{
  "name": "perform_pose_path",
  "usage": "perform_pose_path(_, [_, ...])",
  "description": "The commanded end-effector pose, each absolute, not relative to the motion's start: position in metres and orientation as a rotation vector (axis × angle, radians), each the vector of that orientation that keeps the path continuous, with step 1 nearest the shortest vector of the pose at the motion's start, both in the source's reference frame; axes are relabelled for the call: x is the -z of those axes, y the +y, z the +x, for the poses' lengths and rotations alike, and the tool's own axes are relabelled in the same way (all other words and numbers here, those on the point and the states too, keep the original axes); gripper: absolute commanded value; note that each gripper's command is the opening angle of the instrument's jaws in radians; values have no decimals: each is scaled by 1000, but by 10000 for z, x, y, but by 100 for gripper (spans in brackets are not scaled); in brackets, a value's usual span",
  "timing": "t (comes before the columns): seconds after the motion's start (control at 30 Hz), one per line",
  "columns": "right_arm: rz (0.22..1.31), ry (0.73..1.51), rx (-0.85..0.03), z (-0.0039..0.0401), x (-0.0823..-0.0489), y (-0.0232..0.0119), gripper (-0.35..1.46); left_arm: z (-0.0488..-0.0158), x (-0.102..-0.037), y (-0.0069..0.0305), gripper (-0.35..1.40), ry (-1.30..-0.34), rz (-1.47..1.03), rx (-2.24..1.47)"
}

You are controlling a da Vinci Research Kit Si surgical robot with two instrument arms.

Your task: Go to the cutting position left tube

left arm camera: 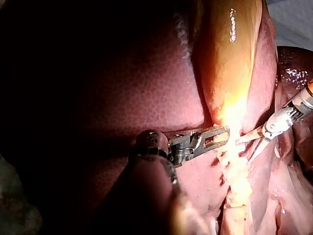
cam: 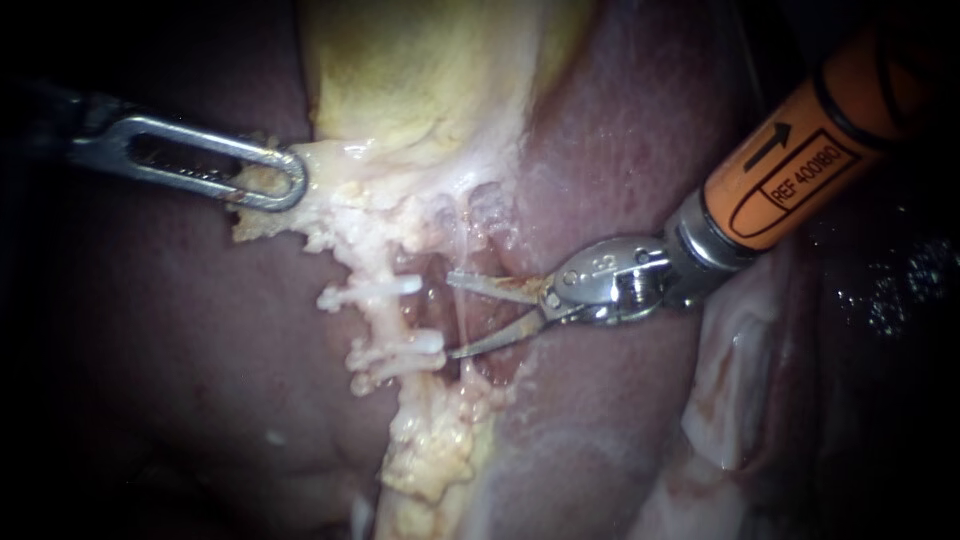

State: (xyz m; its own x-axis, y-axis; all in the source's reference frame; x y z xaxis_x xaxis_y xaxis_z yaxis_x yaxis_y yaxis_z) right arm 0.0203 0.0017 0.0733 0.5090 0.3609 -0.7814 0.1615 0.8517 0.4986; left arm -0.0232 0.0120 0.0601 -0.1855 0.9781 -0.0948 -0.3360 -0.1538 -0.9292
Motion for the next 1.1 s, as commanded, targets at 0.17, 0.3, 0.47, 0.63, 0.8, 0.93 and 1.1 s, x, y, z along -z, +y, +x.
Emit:
perform_pose_path(0.17, [629,1099,-102,216,-731,16,138,-232,-602,120,-35,-991,-944,-1572])
perform_pose_path(0.3, [681,1128,-83,224,-726,14,133,-232,-602,120,-35,-991,-944,-1572])
perform_pose_path(0.47, [708,1156,-83,237,-722,11,131,-232,-602,120,-35,-990,-944,-1572])
perform_pose_path(0.63, [728,1175,-86,247,-720,10,129,-232,-602,120,-35,-990,-944,-1572])
perform_pose_path(0.8, [730,1187,-93,258,-723,9,129,-233,-603,120,-35,-990,-944,-1572])
perform_pose_path(0.93, [748,1195,-116,269,-726,8,126,-233,-603,120,-35,-990,-944,-1573])
perform_pose_path(1.1, [756,1205,-140,281,-726,8,124,-233,-604,120,-35,-990,-944,-1573])
